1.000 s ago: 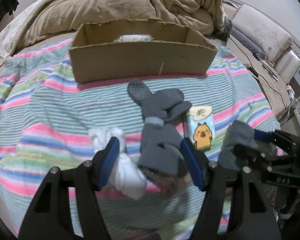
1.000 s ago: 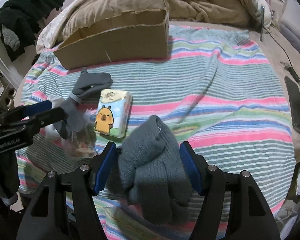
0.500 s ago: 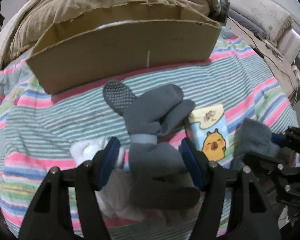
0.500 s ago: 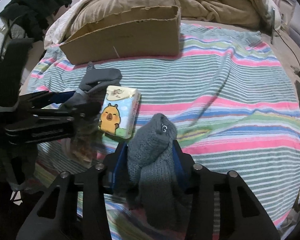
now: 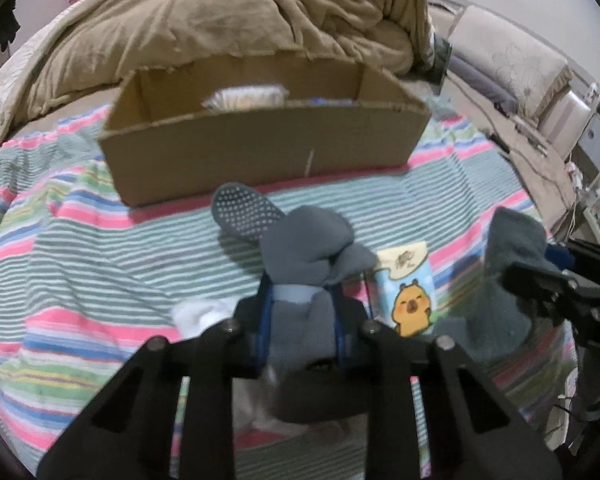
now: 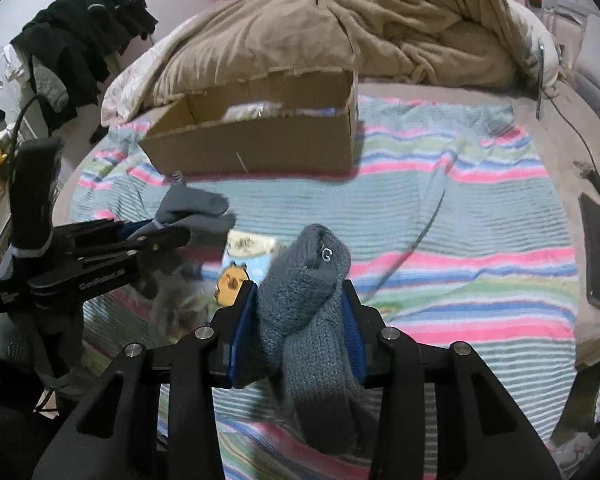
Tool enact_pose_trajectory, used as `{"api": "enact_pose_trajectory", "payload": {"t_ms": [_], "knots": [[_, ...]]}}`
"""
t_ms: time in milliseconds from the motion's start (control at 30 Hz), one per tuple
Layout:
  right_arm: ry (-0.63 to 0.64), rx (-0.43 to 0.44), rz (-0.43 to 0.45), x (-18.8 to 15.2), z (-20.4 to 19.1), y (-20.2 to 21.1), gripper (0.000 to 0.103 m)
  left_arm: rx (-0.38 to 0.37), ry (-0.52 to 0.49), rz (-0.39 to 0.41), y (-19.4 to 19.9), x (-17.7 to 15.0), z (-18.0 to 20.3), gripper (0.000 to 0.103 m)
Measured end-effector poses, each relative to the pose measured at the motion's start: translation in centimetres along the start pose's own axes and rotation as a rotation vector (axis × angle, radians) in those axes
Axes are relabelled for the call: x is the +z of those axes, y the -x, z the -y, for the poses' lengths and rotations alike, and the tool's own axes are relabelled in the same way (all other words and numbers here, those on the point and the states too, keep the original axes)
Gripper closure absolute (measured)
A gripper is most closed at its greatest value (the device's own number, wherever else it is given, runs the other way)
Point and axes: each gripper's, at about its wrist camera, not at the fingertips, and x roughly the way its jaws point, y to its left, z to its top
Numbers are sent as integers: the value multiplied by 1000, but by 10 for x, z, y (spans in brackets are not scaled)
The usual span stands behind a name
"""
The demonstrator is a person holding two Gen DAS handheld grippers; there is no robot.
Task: Organize objects
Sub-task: 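Carry the gloves and knit socks into the box and release both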
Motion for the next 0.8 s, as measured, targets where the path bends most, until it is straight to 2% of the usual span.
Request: {"api": "enact_pose_trajectory", "payload": {"t_ms": [367,800], "knots": [[36,11,97,40,-9,21,60,-14,53,119,62,25,-19,78],[102,21,191,101,-19,19,60,-22,88,199,77,67,-42,78]]}}
